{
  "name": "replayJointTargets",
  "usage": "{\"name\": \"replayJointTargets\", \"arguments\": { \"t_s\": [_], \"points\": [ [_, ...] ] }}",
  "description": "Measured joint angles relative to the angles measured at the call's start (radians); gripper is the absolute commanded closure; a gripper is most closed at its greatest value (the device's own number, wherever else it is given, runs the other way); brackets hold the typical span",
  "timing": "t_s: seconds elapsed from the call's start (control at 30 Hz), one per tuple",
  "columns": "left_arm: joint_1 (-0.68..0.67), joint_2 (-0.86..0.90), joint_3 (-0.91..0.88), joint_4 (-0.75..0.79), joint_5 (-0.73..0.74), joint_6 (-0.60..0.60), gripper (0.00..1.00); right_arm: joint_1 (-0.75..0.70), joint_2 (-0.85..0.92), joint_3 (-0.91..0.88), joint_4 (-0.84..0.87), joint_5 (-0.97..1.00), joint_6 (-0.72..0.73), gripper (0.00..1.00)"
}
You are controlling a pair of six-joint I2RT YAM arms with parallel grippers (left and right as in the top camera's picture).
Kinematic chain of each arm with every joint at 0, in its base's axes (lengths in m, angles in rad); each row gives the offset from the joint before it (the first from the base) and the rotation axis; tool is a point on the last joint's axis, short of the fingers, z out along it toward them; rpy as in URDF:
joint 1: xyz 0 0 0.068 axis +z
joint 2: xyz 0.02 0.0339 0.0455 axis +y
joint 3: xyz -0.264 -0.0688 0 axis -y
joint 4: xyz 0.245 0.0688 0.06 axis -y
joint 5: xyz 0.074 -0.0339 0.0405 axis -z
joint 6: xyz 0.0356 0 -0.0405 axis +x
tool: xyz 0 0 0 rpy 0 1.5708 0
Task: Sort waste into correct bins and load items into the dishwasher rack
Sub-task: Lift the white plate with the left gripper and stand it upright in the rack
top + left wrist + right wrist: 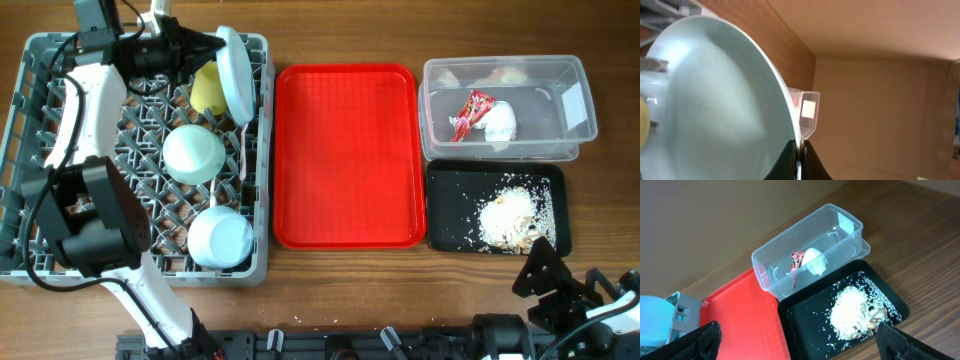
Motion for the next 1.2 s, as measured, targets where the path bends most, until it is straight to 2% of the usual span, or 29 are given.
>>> {"name": "replayJointTargets", "arguments": {
  "t_s": [0.37,0.4,0.43,0.5,0.53,0.6,0.63,0.8,0.93,1.07,1.2],
  "points": [
    [-0.044,0.051,0.0,0.092,-0.008,-0.003,0.96,0.0,0.0,0.0,0.0,0.0,0.0,0.0],
    [-0.049,0.058,0.0,0.093,-0.002,-0.003,0.9,0.0,0.0,0.0,0.0,0.0,0.0,0.0],
    [-0.054,0.059,0.0,0.095,0.002,-0.003,0.77,0.0,0.0,0.0,0.0,0.0,0.0,0.0],
    [-0.056,0.059,0.0,0.094,0.016,-0.002,0.34,0.0,0.0,0.0,0.0,0.0,0.0,0.0],
    [-0.055,0.059,0.0,0.096,0.025,0.001,0.21,0.0,0.0,0.0,0.0,0.0,0.0,0.0],
    [-0.051,0.059,0.0,0.096,0.047,-0.001,0.05,0.0,0.0,0.0,0.0,0.0,0.0,0.0],
    [-0.049,0.059,0.0,0.096,0.051,-0.003,0.01,0.0,0.0,0.0,0.0,0.0,0.0,0.0],
    [-0.032,-0.004,0.0,0.093,0.058,0.0,0.0,0.0,0.0,0.0,0.0,0.0,0.0,0.0],
    [-0.039,-0.219,0.0,-0.003,0.001,0.001,0.0,0.0,0.0,0.0,-0.001,0.0,0.0,0.0],
    [-0.145,-0.444,0.004,-0.153,-0.181,0.01,0.0,0.0,0.0,0.0,0.0,0.0,0.0,0.0],
    [-0.3,-0.524,0.005,-0.21,-0.46,0.016,0.0,0.0,0.0,0.0,0.0,0.0,0.0,0.0]
  ]
}}
